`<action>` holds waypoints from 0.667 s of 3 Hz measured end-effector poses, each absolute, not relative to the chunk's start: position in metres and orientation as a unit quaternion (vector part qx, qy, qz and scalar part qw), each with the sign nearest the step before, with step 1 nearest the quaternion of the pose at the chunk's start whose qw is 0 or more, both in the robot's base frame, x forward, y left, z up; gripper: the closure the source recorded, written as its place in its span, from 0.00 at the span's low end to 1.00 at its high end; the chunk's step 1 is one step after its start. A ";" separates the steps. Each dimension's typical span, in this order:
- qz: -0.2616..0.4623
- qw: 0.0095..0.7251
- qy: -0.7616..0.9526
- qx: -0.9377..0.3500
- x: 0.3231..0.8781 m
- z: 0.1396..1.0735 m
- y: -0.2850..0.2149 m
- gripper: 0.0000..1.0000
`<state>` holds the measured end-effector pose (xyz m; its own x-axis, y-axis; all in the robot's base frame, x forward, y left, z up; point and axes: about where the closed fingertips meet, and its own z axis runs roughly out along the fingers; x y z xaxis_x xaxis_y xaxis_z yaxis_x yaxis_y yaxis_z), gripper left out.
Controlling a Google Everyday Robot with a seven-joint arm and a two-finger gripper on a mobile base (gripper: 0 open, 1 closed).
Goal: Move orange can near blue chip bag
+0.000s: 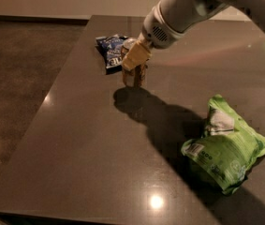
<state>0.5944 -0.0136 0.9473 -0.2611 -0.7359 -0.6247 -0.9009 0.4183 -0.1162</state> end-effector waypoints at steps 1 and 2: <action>0.130 0.309 0.797 -0.503 0.623 0.940 -0.013 1.00; 0.125 0.308 0.805 -0.491 0.645 0.930 -0.013 1.00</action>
Offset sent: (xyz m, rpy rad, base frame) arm 0.0787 -0.0021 -0.0285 -0.0037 0.0203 -0.1209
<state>0.6448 -0.0125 0.9301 -0.3277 -0.7135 -0.6193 -0.8678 0.4865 -0.1013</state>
